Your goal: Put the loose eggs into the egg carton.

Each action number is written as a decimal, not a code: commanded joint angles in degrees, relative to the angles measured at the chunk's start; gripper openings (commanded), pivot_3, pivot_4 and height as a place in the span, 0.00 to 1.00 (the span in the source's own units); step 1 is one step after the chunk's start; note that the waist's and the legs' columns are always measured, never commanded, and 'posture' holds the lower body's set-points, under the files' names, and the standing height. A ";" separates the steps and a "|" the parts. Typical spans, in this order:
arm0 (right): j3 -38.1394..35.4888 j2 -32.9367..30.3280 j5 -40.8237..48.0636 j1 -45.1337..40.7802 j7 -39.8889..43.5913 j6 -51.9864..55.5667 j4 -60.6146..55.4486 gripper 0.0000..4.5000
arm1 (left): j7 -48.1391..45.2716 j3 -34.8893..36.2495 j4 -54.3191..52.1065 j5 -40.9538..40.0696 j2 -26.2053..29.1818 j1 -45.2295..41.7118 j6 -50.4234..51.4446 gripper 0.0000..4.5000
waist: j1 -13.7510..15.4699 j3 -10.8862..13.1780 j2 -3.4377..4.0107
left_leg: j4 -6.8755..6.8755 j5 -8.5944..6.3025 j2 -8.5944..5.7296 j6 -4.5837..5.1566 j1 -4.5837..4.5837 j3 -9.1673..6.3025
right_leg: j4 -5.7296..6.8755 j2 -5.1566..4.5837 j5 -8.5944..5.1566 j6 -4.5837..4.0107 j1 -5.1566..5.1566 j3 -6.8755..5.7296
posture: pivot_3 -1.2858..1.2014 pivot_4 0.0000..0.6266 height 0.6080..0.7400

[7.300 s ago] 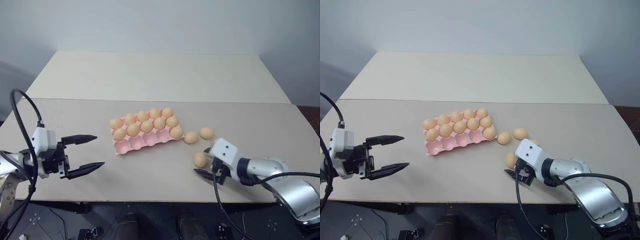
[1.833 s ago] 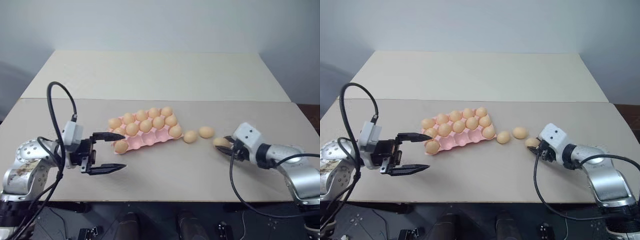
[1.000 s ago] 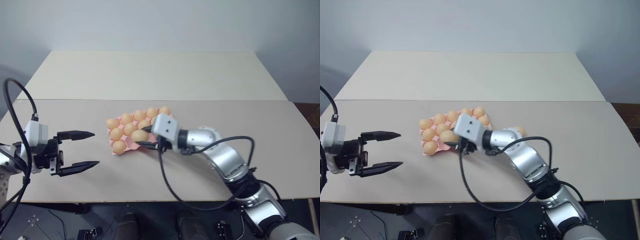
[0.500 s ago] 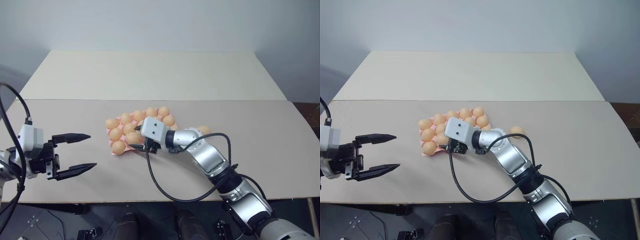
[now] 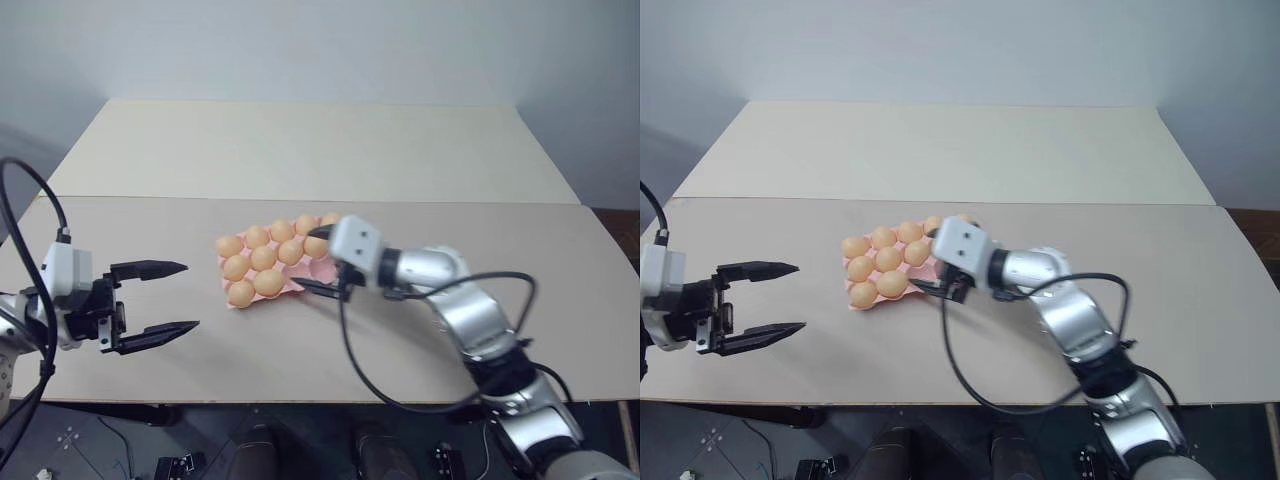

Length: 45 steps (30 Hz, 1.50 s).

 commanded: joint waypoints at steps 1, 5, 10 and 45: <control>-8.16 -6.36 5.29 4.43 3.06 3.87 -8.99 0.99 | 0.21 -1.23 -0.62 -0.80 -0.67 -2.27 -0.73 1.00 | 0.16 0.00 0.00 | 0.00 0.00 0.00 0.00 -0.01 0.00 | 0.00 0.00 0.00 0.00 0.00 0.01 | 0.52 0.24 1.00; -19.32 -15.12 11.24 11.57 6.12 7.38 -13.51 0.99 | 0.00 -2.84 0.26 -0.44 -1.39 -4.41 -1.27 1.00 | 0.27 0.00 0.01 | 0.00 0.00 0.00 0.00 0.01 0.03 | -0.01 0.02 0.00 0.00 0.00 0.04 | 0.52 0.24 1.00; -32.52 -23.70 13.55 21.16 8.16 9.07 -14.19 0.99 | -0.41 -5.40 1.73 0.11 -2.34 -7.60 -1.99 1.00 | 0.64 0.00 0.00 | 0.01 0.00 -0.03 0.01 0.01 0.06 | -0.06 0.01 0.00 0.01 0.06 0.07 | 0.52 0.24 1.00; -18.47 -21.95 5.28 10.88 3.84 -4.86 10.04 0.99 | -1.63 -12.25 3.10 -1.10 -6.04 -13.56 -2.42 1.00 | 0.36 0.00 0.00 | 0.08 0.00 -0.03 0.01 0.05 0.10 | -0.09 0.02 0.00 0.01 0.11 0.14 | 0.52 0.24 1.00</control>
